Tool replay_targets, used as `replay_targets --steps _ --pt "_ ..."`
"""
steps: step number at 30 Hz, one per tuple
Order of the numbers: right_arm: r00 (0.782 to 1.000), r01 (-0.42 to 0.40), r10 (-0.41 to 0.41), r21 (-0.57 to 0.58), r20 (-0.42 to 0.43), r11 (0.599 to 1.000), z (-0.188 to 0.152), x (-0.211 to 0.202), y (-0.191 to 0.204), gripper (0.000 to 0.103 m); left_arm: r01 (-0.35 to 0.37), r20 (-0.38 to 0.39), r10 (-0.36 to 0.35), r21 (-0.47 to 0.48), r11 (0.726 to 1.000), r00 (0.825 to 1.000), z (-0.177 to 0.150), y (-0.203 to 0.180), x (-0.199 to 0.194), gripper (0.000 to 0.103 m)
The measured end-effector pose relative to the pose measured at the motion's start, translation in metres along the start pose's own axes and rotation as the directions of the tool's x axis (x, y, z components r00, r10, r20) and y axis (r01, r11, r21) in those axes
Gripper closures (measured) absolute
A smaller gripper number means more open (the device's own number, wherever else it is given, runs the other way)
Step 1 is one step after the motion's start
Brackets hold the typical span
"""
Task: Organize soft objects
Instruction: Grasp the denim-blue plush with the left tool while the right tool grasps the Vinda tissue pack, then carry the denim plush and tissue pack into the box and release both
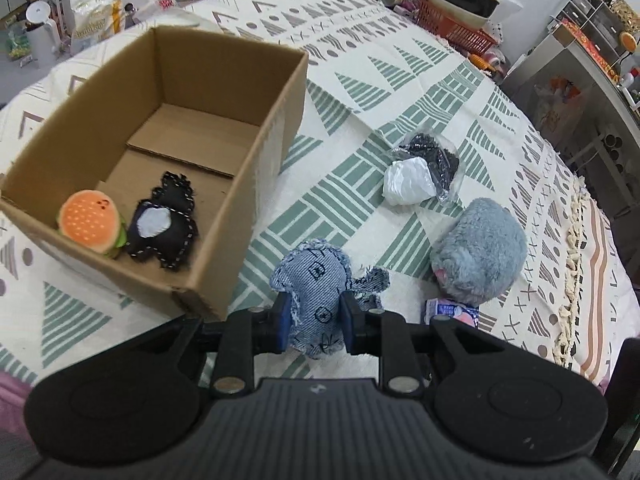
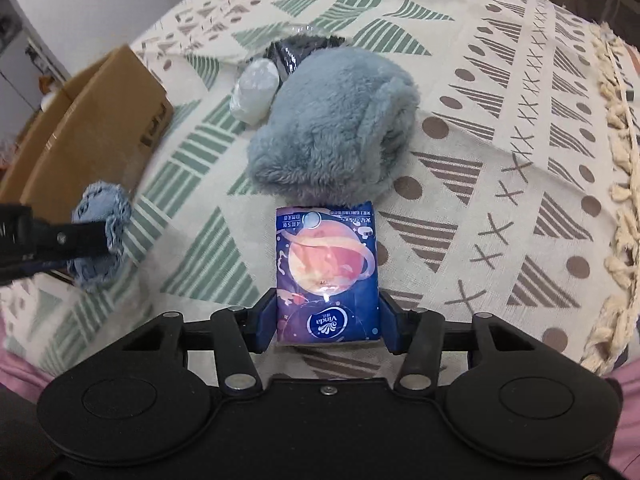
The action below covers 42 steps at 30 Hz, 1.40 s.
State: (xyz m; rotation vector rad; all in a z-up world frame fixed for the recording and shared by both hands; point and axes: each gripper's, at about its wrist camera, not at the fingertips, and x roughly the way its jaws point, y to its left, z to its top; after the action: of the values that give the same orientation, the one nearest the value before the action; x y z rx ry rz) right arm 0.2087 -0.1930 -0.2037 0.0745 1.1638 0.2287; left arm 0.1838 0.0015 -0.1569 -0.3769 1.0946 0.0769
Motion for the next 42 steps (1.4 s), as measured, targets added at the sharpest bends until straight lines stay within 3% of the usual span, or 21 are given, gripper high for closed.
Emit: replay_targets --steps 8,18,34,42 --pt "0.994 -0.073 0.072 0.003 0.082 0.997 -0.001 -0.032 0.003 0.053 -0.020 0.049 0.019 0.016 1.000 0.999 -0.006 -0.003 -0.027 0.079" --pt "0.971 -0.145 0.145 -0.013 0.189 0.989 0.001 -0.069 0.001 0.053 -0.033 0.117 0.030 0.025 0.999 0.993 -0.010 -0.009 -0.060 0.079" --pt "0.931 -0.168 0.186 -0.083 0.314 0.982 0.007 -0.100 0.005 0.053 -0.063 0.191 0.059 0.014 0.998 0.980 -0.003 0.009 -0.099 0.079" --pt "0.933 -0.156 0.169 -0.065 0.318 0.986 0.015 -0.105 0.007 0.053 -0.058 0.215 0.049 0.035 0.998 0.975 0.005 0.017 -0.106 0.079"
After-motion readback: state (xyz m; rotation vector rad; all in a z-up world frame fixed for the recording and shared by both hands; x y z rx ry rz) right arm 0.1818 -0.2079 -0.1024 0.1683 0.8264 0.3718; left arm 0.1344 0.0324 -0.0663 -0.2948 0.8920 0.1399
